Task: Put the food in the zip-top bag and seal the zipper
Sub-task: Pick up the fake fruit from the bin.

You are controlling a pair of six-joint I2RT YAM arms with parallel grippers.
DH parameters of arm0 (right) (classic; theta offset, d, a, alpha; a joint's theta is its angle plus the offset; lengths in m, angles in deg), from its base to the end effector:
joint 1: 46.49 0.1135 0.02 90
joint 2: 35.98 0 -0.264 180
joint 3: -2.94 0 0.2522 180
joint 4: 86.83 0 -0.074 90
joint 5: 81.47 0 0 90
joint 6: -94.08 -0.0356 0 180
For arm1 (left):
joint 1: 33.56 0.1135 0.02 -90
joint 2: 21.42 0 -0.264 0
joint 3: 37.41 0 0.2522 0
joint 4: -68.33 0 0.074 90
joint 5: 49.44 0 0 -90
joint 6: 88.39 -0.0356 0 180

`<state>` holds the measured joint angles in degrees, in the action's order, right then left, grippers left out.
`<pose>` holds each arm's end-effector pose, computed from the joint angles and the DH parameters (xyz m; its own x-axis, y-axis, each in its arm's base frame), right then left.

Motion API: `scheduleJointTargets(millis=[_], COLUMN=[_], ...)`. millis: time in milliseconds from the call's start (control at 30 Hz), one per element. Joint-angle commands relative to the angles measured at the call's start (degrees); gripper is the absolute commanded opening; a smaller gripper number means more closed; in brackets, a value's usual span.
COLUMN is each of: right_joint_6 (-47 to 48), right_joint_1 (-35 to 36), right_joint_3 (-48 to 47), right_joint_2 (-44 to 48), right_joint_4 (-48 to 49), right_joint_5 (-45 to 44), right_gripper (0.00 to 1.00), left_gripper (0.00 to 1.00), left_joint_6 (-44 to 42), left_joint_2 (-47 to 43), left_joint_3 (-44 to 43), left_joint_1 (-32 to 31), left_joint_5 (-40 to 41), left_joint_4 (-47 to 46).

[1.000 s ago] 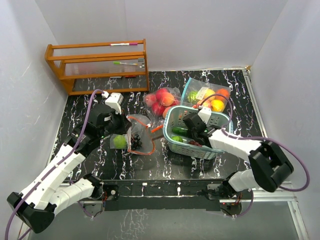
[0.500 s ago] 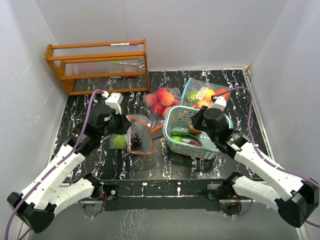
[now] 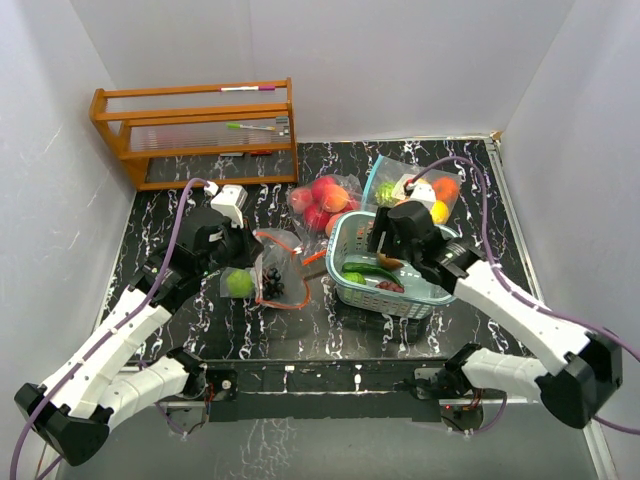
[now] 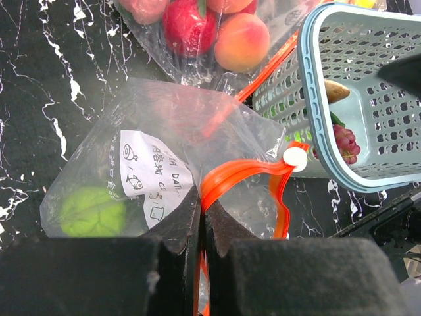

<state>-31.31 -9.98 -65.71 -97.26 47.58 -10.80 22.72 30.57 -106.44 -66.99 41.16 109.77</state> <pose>0.1901 0.1261 0.3108 -0.6095 0.2288 -0.7591 0.0007 0.9576 0.2880 0.1658 -0.1090 0.3501 -0.5172 -0.0901 -0.8511 0.3823 0.8654 -0.3240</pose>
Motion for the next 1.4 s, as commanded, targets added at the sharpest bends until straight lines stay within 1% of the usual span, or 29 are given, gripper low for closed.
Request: scheduleJointTargets(millis=[0,67,167,233,300,333,367,567,633,767,800,867,967,1000,1033,1100,1200,1267,1367], right_joint_6=[-5.5,-7.5,-9.9,-11.0,-11.8,-12.5,-12.7,-20.6,-23.4,-24.1,-23.8,-23.5,-23.3,-23.2,-23.0,-22.7,-21.8,-20.6,-19.2], right_joint_1=[-0.1,-0.1,0.0,-0.1,-0.1,-0.1,0.0,-0.2,-0.2,-0.8,-1.0,-1.0,-1.1,-1.1,-1.1,-1.1,-1.1,-1.2,-1.1], right_joint_3=[1.1,2.6,3.8,4.6,5.4,5.7,6.0,6.4,6.8,7.9,8.0,8.2,9.3,9.8,10.3,10.9,11.3,11.3,10.7], right_joint_2=[-3.0,-3.9,-7.0,-9.3,-12.0,-13.3,-14.4,-18.6,-18.5,-19.6,-20.3,-22.0,-23.9,-24.0,-24.0,-23.5,-21.6,-19.8,-16.1], right_joint_4=[-2.4,-0.7,-1.0,-0.7,-0.2,0.0,0.5,1.7,1.7,3.0,3.2,3.3,4.4,5.1,5.7,6.8,7.4,7.6,7.2], right_joint_5=[-1.4,-2.7,-5.7,-6.6,-6.8,-7.2,-7.6,-11.9,-15.0,-16.9,-16.7,-16.1,-15.2,-15.0,-14.7,-14.4,-14.3,-13.8,-12.6], right_gripper=[0.71,0.73,0.74,0.8,0.82,0.85,0.86,0.87,0.84,0.81,0.79,0.72,0.69,0.66,0.59,0.4,0.3,0.26,0.24], left_gripper=[0.0,0.0,0.0,0.0,0.0,0.0,0.0,0.0,0.0,0.0,0.0,0.0,0.0,0.0,0.0,0.0,0.0,0.0,0.0], left_joint_6=[0.2,0.2,0.0,-0.2,-0.3,-0.2,-0.1,0.9,1.0,1.0,1.0,1.1,1.0,0.9,0.9,0.8,0.8,0.8,0.7], left_joint_2=[-0.6,-0.8,-1.7,-2.5,-2.9,-3.2,-3.4,-4.2,-4.2,-4.4,-4.3,-4.3,-4.3,-4.3,-4.3,-4.3,-4.1,-4.1,-3.8], left_joint_3=[-0.1,0.0,0.5,0.9,1.3,1.4,1.7,2.6,2.7,2.9,3.0,3.2,3.6,3.7,3.8,3.9,3.8,3.8,3.8], left_joint_1=[0.2,0.2,0.2,0.2,0.3,0.2,0.2,0.3,0.3,0.3,0.3,0.3,0.3,0.2,0.2,0.2,0.3,0.2,0.2], left_joint_5=[-0.7,-0.9,-1.8,-2.1,-2.6,-2.8,-3.0,-4.4,-4.3,-4.3,-4.4,-4.5,-4.5,-4.5,-4.6,-4.7,-4.7,-4.7,-4.6], left_joint_4=[-1.8,-2.2,-3.3,-3.8,-4.1,-4.2,-4.5,-5.7,-5.7,-5.9,-5.9,-6.1,-6.1,-6.1,-6.1,-6.1,-6.0,-6.1,-6.0])
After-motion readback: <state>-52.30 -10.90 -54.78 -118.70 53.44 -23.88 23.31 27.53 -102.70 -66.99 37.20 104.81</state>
